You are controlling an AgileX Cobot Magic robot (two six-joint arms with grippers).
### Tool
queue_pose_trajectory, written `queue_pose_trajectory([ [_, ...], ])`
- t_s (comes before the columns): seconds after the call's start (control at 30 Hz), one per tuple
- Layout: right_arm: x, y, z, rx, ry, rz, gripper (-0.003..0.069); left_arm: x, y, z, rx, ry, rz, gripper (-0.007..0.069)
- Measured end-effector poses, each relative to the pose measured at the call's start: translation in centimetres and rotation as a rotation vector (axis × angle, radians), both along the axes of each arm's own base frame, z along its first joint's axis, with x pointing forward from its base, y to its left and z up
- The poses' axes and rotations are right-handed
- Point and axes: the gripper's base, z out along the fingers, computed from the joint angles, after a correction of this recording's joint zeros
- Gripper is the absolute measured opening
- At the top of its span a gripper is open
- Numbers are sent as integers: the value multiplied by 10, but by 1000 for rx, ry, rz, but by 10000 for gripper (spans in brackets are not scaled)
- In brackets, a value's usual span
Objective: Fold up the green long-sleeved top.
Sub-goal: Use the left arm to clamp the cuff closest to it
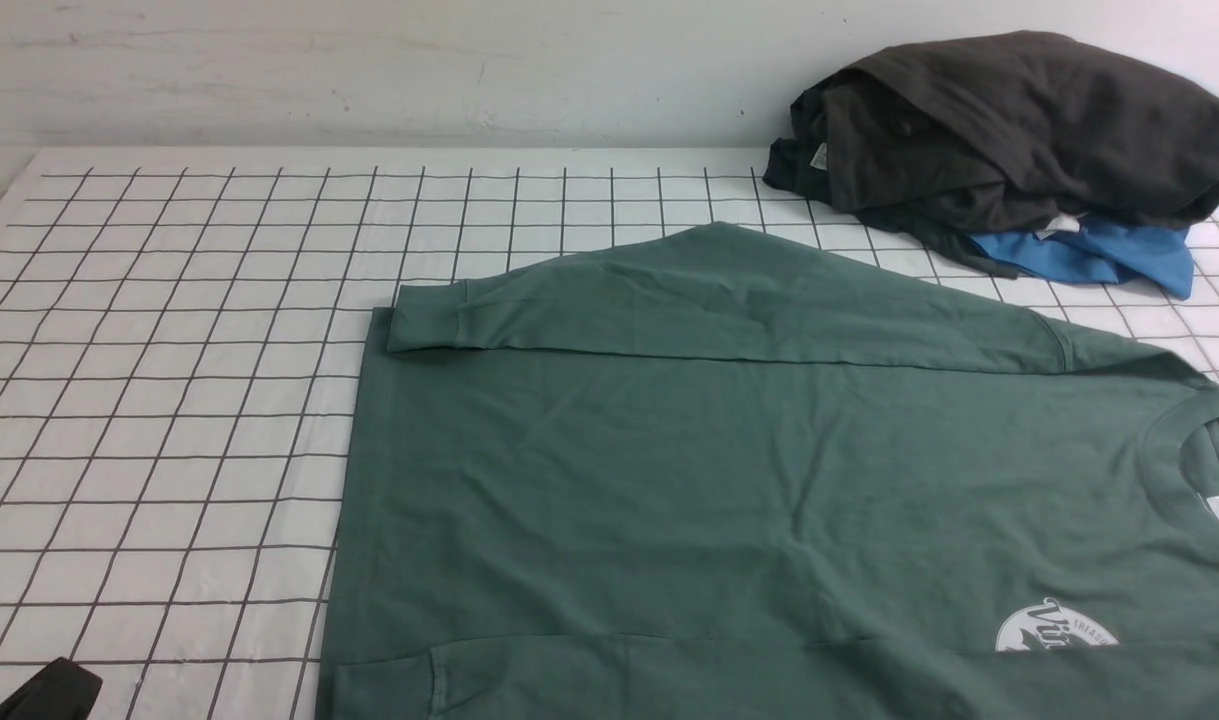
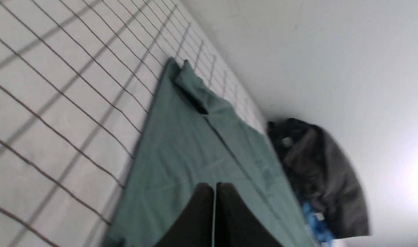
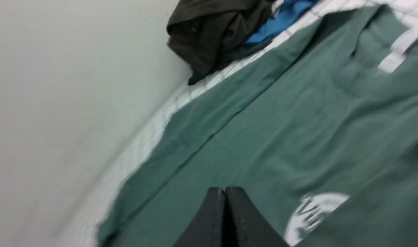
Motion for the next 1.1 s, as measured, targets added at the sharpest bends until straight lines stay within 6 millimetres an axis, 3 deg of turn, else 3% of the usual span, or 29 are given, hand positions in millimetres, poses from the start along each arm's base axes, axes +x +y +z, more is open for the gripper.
queue_pose_trajectory([
  [0.07, 0, 2, 3, 162, -21, -5, -15, 0, -1, 2, -95, -3, -4, -8],
  [0.3, 0, 1, 4, 119, -35, -4, -15, 0, -2, 3, -96, -13, -6, -8],
  [0.4, 1, 0, 5, 31, -48, -1, -15, -4, -7, 16, 103, -53, -85, -8],
  [0.5, 0, 0, 11, -141, -72, 21, -15, -13, -13, 52, 387, -163, -175, -8],
  [0.57, 0, 0, 27, -239, -99, 27, -15, -16, -16, 74, 517, -162, -235, -8],
  [0.63, 4, -1, 45, -355, -92, 37, -15, -9, -17, 84, 614, -58, -317, -8],
  [0.77, 27, -2, 101, -683, -8, 129, -15, 23, -11, 109, 859, 243, -525, -8],
  [0.9, 56, 3, 146, -808, 107, 286, -15, 52, -7, 125, 1016, 427, -702, -7],
  [1.0, 72, 14, 158, -833, 208, 468, -15, 71, -20, 123, 1072, 467, -864, 4],
  [1.07, 77, 20, 157, -843, 259, 556, -15, 77, -27, 118, 1081, 492, -936, 17],
  [1.1, 81, 30, 153, -861, 336, 685, -15, 84, -39, 108, 1092, 520, -1038, 42],
])
